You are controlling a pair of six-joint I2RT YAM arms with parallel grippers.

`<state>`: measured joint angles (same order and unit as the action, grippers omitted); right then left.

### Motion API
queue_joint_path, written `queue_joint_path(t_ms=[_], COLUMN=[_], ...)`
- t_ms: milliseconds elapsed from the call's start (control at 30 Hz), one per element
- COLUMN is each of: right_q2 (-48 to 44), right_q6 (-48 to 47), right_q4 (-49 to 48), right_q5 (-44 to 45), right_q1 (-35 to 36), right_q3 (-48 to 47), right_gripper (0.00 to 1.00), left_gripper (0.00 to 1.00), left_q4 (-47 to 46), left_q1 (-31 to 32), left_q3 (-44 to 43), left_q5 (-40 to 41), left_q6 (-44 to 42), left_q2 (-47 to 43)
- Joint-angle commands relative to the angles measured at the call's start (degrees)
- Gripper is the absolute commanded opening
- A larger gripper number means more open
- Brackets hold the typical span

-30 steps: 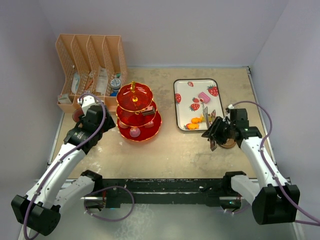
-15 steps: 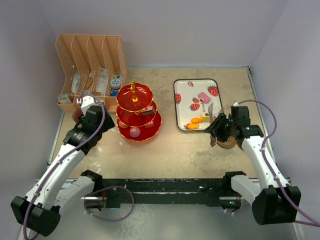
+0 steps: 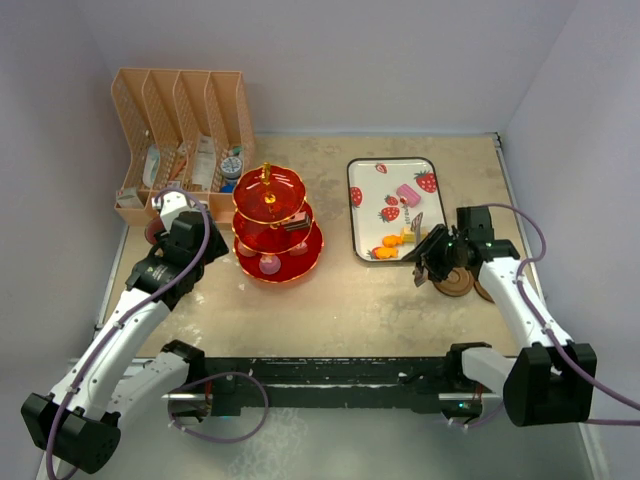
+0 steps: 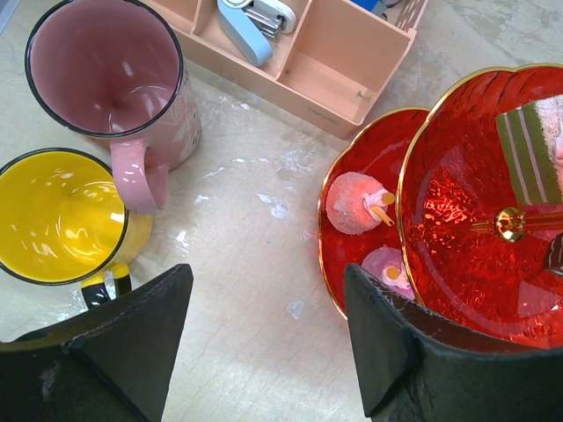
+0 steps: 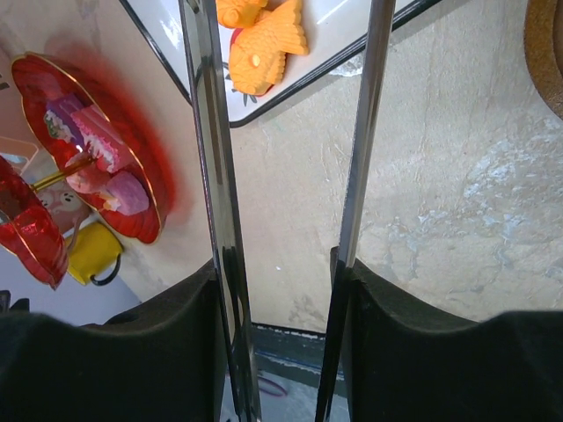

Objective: Serve the afternoon tea
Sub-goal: Pick up the desert from the tray.

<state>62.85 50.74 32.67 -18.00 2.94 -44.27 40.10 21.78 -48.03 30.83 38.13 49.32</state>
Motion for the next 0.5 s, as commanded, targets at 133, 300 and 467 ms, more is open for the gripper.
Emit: queue_joint_path(t_ms=[133, 300, 467], right_q2=[4.11, 5.99, 6.66], right_q6=[1.29, 0.4, 0.18], right_q4=[-2.78, -4.46, -4.98], right_q5=[-4.35, -6.31, -6.43], right_q1=[-0.13, -0.11, -0.13], right_q3=[-2.98, -2.34, -2.9], right_gripper=[0.48, 0.48, 0.49], left_gripper=[0.67, 0.68, 0.67], left_q4=[-0.28, -0.27, -0.22], left_q1=[0.1, 0.1, 0.09], left_q3=[-0.64, -0.6, -0.59], left_q5=[2.13, 2.22, 2.35], left_q6=[-0.35, -0.34, -0.25], left_q2=[-0.85, -0.66, -0.57])
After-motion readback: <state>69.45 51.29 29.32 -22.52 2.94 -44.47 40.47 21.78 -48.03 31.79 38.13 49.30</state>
